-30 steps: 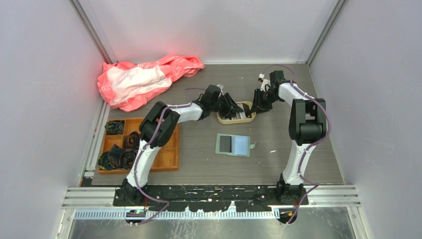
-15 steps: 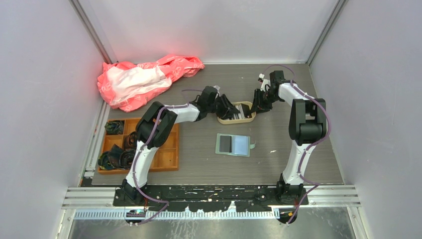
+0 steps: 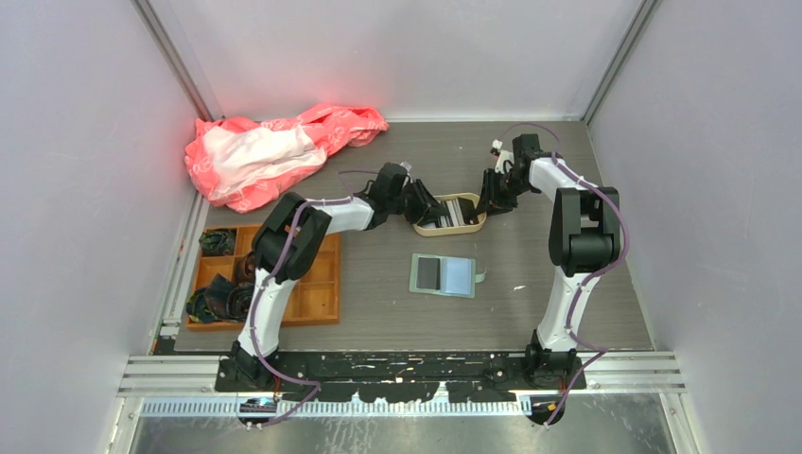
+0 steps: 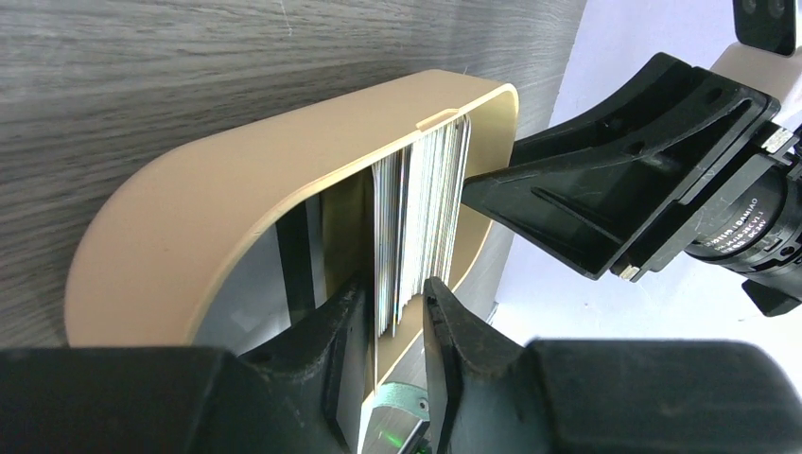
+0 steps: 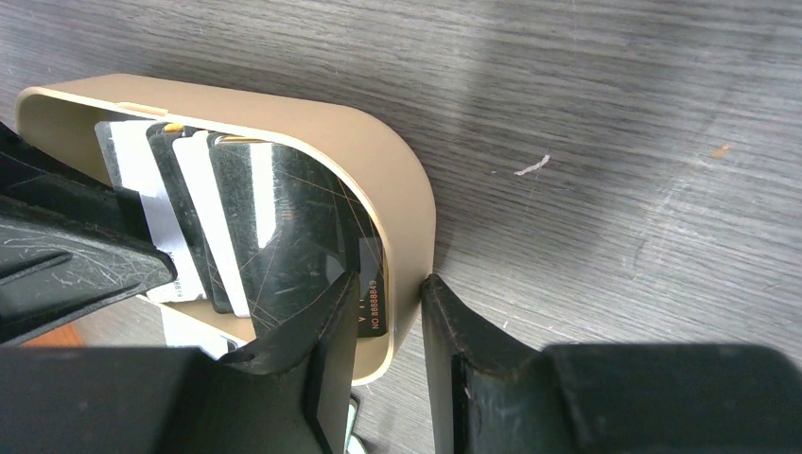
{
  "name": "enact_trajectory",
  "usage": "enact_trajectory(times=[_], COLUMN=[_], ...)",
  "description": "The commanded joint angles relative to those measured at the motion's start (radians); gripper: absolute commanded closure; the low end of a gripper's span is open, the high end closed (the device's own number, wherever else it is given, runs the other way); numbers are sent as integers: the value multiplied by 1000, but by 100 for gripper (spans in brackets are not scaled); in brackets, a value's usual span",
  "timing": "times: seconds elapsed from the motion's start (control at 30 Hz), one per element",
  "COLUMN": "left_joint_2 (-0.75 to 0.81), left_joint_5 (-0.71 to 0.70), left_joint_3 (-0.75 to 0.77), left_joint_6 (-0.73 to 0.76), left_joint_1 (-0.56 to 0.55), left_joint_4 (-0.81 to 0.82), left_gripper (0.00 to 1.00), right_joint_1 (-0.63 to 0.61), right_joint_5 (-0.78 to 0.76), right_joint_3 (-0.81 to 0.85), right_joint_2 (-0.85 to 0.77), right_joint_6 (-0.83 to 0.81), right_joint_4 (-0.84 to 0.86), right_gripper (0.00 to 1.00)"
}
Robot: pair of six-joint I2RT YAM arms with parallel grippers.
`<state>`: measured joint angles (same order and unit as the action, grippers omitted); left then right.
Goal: Put the credit cards into the card holder
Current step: Pick up the credit card from the storage box.
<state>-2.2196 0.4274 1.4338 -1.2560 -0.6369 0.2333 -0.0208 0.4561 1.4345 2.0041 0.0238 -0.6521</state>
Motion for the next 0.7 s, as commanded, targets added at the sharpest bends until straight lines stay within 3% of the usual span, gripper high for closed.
enact_trajectory(times=[0.0,0.4,0.67], left_joint_2=[79,101,113], left_joint_5=[10,-18,-40], left_joint_3=[-5,-12,-2], left_joint_6=[13,54,90], left_joint_1=[12,19,19], left_joint_4=[9,-83,-141], left_gripper=[73,77,90], right_joint_1=[-5,-5,-5], right_joint_5=[19,20,19], right_joint_3=[20,20,21], right_joint_2=[-16,-16,-17], right_joint_6=[-4,-4,-4], right_joint_4=[6,6,5], right_gripper=[64,64,64])
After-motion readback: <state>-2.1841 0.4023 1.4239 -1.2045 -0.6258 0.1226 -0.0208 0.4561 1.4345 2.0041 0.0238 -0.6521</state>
